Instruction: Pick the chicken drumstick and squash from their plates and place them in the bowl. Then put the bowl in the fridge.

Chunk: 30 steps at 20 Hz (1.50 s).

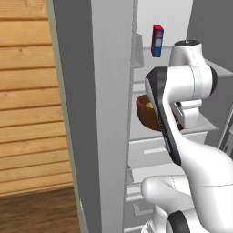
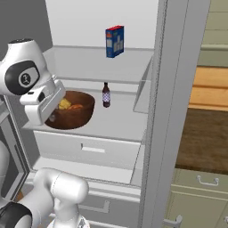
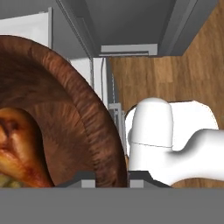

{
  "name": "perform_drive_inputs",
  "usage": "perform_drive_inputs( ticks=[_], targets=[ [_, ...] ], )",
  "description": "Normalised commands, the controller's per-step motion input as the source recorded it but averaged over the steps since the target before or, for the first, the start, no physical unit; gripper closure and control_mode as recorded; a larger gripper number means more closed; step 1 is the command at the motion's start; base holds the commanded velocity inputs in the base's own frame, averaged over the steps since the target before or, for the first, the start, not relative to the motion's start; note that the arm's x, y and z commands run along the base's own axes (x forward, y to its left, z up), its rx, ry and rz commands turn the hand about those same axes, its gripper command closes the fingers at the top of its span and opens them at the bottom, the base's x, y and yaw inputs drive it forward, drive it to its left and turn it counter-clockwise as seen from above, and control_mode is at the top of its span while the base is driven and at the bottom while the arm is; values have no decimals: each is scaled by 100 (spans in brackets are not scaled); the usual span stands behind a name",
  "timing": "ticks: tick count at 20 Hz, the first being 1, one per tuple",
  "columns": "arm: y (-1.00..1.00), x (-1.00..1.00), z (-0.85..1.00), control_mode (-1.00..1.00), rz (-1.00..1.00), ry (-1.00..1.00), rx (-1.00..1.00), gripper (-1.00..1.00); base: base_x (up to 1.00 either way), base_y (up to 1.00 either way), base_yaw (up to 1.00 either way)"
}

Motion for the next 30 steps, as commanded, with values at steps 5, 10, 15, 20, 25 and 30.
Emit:
perform_drive_inputs(
  ticks=[5, 10, 15, 20, 25, 30],
  targets=[
    [0, 0, 0, 100, 0, 0, 0, 100, 2, -2, 0],
    [-25, -22, -5, -100, 6, -16, 1, 100, 0, 0, 0],
    [-14, -26, 56, -100, 6, -25, 1, 100, 0, 0, 0],
    [1, 0, 12, -100, 13, -17, 0, 100, 0, 0, 0],
    [0, 17, -38, -100, 33, -15, 0, 100, 0, 0, 0],
    [5, 2, -36, -100, 19, -4, 0, 100, 0, 0, 0]
  ],
)
